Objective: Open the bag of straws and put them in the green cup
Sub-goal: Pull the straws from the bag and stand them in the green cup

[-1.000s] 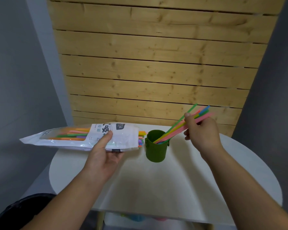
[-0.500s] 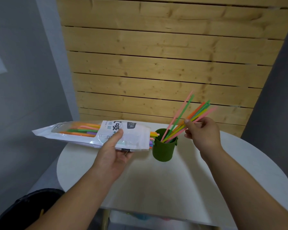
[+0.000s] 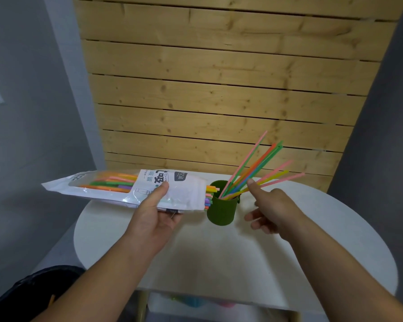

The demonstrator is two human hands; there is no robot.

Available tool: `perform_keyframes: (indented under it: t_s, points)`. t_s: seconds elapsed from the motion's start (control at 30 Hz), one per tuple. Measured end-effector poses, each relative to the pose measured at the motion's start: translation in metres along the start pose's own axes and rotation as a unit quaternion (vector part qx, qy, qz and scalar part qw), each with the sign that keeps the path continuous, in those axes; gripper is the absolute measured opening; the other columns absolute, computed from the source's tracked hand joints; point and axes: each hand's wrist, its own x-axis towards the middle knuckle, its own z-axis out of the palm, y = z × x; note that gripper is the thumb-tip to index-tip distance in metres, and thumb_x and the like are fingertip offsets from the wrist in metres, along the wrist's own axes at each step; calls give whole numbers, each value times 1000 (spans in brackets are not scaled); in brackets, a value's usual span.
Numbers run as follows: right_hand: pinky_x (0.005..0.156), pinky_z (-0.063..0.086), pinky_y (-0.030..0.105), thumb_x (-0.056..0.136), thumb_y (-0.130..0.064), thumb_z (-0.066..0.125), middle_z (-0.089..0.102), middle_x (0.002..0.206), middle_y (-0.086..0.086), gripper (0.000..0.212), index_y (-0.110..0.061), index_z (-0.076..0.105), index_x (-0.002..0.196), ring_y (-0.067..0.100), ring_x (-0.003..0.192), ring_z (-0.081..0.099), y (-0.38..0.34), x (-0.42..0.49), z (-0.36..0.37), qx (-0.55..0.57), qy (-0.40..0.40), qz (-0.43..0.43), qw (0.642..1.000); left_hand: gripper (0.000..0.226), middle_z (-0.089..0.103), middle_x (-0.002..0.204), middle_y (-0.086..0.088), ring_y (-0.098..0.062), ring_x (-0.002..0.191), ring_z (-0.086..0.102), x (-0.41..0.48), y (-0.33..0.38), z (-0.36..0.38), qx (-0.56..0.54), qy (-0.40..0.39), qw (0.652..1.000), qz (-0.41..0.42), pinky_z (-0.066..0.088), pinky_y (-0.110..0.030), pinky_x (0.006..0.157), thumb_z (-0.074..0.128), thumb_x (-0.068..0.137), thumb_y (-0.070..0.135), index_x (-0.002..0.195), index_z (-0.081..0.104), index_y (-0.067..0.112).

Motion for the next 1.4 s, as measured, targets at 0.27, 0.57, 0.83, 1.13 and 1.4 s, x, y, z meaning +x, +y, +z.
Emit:
perform_keyframes:
  t_s: [0.27,0.57,0.83,1.13,1.4]
  points:
    - [60,52,26,92,-29,68,69,79,8,24,-8,71,104,16,68,64,-9,-14,29,192,-86,-185,960,22,81,99,-6,-25,100,75,-10,-3,10,5,-24,1000,1,57,-47,91,65,95,9,112,64,23]
    - [62,55,20,87,-5,73,73,75,9,10,-7,76,95,11,63,66,-9,-10,31,186,-39,-232,954,19,81,96,-6,-26,99,75,-10,3,9,2,-10,1000,0,56,-47,92,65,94,9,108,64,21]
    - [61,56,21,89,-9,69,67,78,11,10,-5,71,97,14,65,62,-4,-1,10,349,-93,-135,923,22,81,97,-4,-21,90,78,0,16,3,-24,2,1000,15,55,-45,98,67,93,9,113,65,19]
    - [55,44,28,82,-58,63,60,85,6,46,-16,64,100,14,63,56,4,-16,53,263,-159,-116,945,21,80,106,-6,-22,96,77,-4,16,4,-27,-7,999,22,58,-42,90,66,94,10,113,66,19]
    - [54,32,28,101,-38,50,39,61,1,30,-20,74,97,11,52,39,-16,-19,69,391,-35,-154,907,20,80,104,-7,-23,95,77,-9,5,6,-21,-17,1000,0,59,-43,87,64,95,9,112,65,19]
